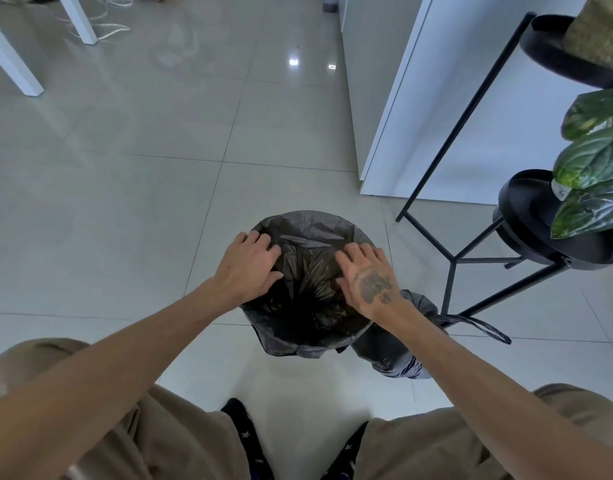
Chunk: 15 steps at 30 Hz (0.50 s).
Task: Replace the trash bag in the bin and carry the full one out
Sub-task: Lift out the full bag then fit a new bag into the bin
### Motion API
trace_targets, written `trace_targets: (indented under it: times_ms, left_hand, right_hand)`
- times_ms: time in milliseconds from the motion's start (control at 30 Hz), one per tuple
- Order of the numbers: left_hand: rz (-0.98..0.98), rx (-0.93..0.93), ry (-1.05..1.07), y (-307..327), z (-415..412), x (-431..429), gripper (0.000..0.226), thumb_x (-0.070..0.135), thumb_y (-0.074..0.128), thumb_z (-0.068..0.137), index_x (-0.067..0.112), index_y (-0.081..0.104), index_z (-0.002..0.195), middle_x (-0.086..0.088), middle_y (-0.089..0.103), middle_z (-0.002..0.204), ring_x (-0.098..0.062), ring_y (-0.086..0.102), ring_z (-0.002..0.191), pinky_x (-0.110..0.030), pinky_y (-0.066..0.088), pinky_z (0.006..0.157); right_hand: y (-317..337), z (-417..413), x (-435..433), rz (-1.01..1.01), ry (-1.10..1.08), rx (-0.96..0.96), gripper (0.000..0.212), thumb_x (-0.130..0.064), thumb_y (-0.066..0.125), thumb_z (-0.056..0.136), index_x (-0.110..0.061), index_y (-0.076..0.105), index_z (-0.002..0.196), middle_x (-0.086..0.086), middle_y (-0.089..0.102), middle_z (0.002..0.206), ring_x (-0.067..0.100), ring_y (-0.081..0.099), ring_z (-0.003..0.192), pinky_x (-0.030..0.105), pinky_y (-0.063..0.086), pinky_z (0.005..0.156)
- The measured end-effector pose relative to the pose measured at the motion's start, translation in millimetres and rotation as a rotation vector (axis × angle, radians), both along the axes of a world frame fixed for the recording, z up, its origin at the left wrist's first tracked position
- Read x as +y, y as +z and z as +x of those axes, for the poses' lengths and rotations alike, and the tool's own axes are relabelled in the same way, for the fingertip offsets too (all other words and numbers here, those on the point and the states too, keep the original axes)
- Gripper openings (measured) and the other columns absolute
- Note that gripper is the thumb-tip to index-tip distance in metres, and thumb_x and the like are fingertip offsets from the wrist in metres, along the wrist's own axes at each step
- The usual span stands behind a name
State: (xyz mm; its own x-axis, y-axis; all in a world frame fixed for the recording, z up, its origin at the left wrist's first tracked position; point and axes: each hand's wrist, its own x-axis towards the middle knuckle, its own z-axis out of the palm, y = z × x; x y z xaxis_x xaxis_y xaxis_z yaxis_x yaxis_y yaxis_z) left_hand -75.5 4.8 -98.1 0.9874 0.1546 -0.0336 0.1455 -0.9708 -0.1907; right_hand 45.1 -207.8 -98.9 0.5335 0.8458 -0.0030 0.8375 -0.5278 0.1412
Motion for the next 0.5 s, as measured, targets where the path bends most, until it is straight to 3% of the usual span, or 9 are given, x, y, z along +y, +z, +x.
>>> trace_targets:
  times_ms: [100, 200, 333, 400, 500]
  left_hand:
    - [-0.209, -0.139, 0.241, 7, -18, -9, 0.054, 0.06, 0.057, 0.089, 0.015, 0.064, 0.118, -0.01, 0.064, 0.11, -0.031, 0.061, 0.102, -0.041, 0.048, 0.082]
    - [-0.372, -0.208, 0.498, 6, -39, -17, 0.067, 0.071, 0.055, 0.084, 0.016, 0.056, 0.122, -0.008, 0.064, 0.104, -0.032, 0.065, 0.091, -0.039, 0.05, 0.069]
    - [-0.592, -0.277, 0.717, -4, -59, -34, 0.087, 0.074, 0.061, 0.078, 0.016, 0.036, 0.138, -0.013, 0.068, 0.108, -0.038, 0.066, 0.097, -0.041, 0.047, 0.071]
    - [-0.709, -0.305, 0.832, -6, -62, -42, 0.094, 0.073, 0.065, 0.076, 0.015, 0.03, 0.142, -0.014, 0.068, 0.109, -0.04, 0.065, 0.101, -0.042, 0.047, 0.075]
    - [-0.901, -0.355, 0.945, -16, -65, -50, 0.09, 0.073, 0.069, 0.072, 0.016, 0.033, 0.131, -0.008, 0.063, 0.104, -0.038, 0.064, 0.097, -0.041, 0.053, 0.077]
  right_hand:
    - [7, -7, -22, 0.195, -0.182, 0.018, 0.048, -0.037, 0.066, 0.088, -0.01, 0.052, 0.126, 0.011, 0.06, 0.114, 0.028, 0.059, 0.096, 0.041, 0.051, 0.082]
    - [4, -20, -45, 0.257, -0.36, 0.078, 0.066, -0.053, 0.052, 0.093, -0.007, 0.041, 0.139, 0.012, 0.059, 0.11, 0.028, 0.061, 0.089, 0.038, 0.052, 0.072]
    - [1, -40, -58, 0.255, -0.618, 0.34, 0.085, -0.066, 0.038, 0.094, -0.007, 0.017, 0.152, 0.017, 0.053, 0.133, 0.037, 0.061, 0.112, 0.046, 0.052, 0.084]
    - [-2, -47, -56, 0.293, -0.71, 0.491, 0.081, -0.064, 0.041, 0.094, -0.004, 0.022, 0.145, 0.021, 0.055, 0.133, 0.041, 0.06, 0.114, 0.048, 0.05, 0.089]
    - [-10, -52, -49, 0.399, -0.846, 0.667, 0.065, -0.06, 0.049, 0.093, -0.005, 0.032, 0.124, 0.023, 0.06, 0.12, 0.043, 0.062, 0.105, 0.049, 0.051, 0.088]
